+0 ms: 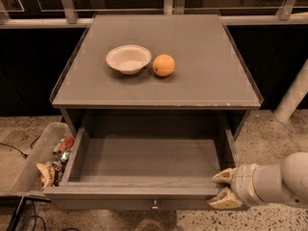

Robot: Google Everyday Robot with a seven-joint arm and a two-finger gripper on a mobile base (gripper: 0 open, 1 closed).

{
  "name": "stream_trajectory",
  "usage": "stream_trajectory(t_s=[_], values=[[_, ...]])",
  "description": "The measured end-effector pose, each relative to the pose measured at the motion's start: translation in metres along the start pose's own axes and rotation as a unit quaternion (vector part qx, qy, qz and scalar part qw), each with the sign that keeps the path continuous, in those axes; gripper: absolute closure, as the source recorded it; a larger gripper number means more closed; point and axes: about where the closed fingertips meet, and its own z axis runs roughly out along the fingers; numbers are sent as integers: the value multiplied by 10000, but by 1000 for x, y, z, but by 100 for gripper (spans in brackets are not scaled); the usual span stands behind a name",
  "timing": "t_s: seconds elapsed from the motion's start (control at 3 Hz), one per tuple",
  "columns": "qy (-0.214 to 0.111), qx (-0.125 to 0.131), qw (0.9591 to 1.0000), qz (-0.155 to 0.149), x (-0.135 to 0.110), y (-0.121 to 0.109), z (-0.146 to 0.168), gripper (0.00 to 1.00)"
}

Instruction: Open top drawer

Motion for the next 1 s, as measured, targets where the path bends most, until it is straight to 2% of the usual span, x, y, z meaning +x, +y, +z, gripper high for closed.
stream_trajectory(t_s=[0.33,1.0], values=[[0,0,10000,0,0,0,0,81],[0,0,10000,-1,0,0,0,35]])
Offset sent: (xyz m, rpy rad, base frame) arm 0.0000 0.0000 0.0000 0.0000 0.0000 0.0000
